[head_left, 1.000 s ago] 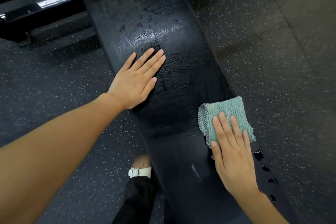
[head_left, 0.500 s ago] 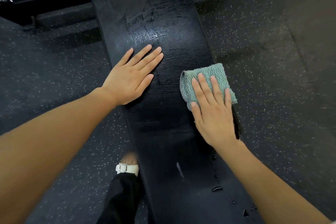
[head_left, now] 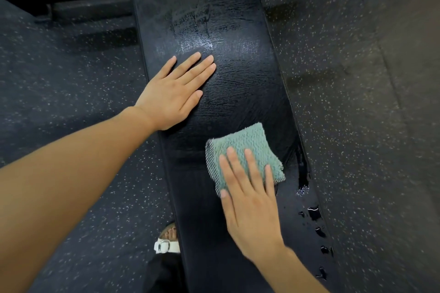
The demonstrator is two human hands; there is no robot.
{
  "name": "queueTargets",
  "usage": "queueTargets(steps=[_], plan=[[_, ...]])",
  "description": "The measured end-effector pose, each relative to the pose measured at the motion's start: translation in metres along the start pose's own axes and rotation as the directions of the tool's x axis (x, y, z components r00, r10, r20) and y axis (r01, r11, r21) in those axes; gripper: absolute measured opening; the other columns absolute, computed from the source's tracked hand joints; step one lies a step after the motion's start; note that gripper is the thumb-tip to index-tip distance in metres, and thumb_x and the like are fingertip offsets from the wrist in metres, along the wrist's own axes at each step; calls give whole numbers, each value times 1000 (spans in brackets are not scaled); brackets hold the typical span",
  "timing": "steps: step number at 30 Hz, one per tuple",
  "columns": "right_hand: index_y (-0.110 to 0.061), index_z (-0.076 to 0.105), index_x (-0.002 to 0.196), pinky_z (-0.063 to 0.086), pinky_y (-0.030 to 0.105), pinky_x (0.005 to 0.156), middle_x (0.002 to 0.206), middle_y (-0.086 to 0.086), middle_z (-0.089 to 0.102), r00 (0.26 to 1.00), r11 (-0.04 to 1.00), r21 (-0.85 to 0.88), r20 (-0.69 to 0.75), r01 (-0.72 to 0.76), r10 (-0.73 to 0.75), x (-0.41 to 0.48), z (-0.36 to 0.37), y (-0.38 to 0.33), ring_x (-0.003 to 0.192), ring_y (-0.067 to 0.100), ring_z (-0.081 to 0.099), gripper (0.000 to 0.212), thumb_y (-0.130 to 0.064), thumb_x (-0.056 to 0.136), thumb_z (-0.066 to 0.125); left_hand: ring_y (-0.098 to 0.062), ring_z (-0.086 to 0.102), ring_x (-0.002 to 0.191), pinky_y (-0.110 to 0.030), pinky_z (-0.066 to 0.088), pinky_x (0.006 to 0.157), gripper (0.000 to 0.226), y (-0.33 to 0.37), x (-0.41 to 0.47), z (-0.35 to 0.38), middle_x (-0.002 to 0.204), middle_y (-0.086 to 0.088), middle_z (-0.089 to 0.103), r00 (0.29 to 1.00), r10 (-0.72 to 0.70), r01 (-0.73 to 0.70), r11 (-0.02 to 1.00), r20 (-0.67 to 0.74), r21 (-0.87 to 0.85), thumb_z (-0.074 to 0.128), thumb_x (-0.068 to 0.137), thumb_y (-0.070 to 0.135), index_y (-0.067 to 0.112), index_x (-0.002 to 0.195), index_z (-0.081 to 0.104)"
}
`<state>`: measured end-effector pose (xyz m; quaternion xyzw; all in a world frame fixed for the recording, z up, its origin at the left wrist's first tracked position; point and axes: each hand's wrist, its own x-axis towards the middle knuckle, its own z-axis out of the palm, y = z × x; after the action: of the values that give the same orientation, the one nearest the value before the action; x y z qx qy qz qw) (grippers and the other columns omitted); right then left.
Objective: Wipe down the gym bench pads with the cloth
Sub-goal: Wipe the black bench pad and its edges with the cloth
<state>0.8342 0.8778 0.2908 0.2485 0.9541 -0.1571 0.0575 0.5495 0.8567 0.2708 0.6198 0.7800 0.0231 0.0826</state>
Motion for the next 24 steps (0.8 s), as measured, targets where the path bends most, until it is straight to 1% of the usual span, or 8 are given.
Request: queueTargets(steps=[3,7,13,15,17,19,22,24], plan=[[-24,24,156,16,50,117,164,-7,17,999,1000,11,24,25,-26,-11,1,-5,152,20,11,54,-33,103,27,-16,3,153,-40,-2,122,59,4,-5,1,165,6,7,1000,-13,13,1000,0,-17,13,103,39,21,158,12],[-23,24,156,14,49,118,164,-3,18,1000,1000,14,1,-14,14,9,-1,3,152,19,12,54,-34,103,28,-16,4,153,-41,-1,122,58,7,-12,2,165,6,8,1000,12,-12,1000,7,-14,14,103,38,20,158,12],[-20,23,156,5,46,120,164,-2,17,979,981,60,-74,-186,190,43,4,-19,152,22,10,56,-35,103,25,-16,3,153,-44,3,123,58,0,-23,1,165,7,6,994,104,-103,995,41,-15,16,103,38,21,158,11],[-20,22,157,3,47,120,165,-2,15,976,976,88,-74,-200,207,43,8,-33,153,23,7,55,-33,103,24,-16,4,153,-44,4,123,58,0,-23,2,165,6,7,993,109,-109,994,40,-10,16,103,37,21,158,11],[-21,19,157,1,47,121,165,-4,12,982,979,108,-49,-175,181,40,11,-48,153,23,4,55,-32,103,23,-17,6,153,-43,4,122,58,0,-23,2,165,6,8,993,113,-113,994,35,-6,16,103,37,21,158,13],[-22,17,158,2,49,120,166,-4,10,992,989,79,-16,-125,127,37,15,-66,153,23,3,56,-31,102,24,-17,7,153,-43,4,122,58,0,-23,1,165,6,9,993,116,-116,993,34,-5,16,103,36,21,158,13],[-24,18,157,4,49,119,166,-6,10,999,997,56,20,-47,46,33,21,-90,153,22,6,56,-32,102,27,-17,5,153,-43,2,123,57,0,-23,1,165,6,7,992,117,-117,993,37,0,14,103,37,21,158,12],[-25,20,157,7,49,119,165,-8,13,1000,999,35,27,-11,10,32,22,-91,152,21,11,56,-32,102,28,-16,4,153,-43,1,123,57,0,-24,1,165,7,7,993,115,-115,993,37,-5,13,104,37,21,158,11]])
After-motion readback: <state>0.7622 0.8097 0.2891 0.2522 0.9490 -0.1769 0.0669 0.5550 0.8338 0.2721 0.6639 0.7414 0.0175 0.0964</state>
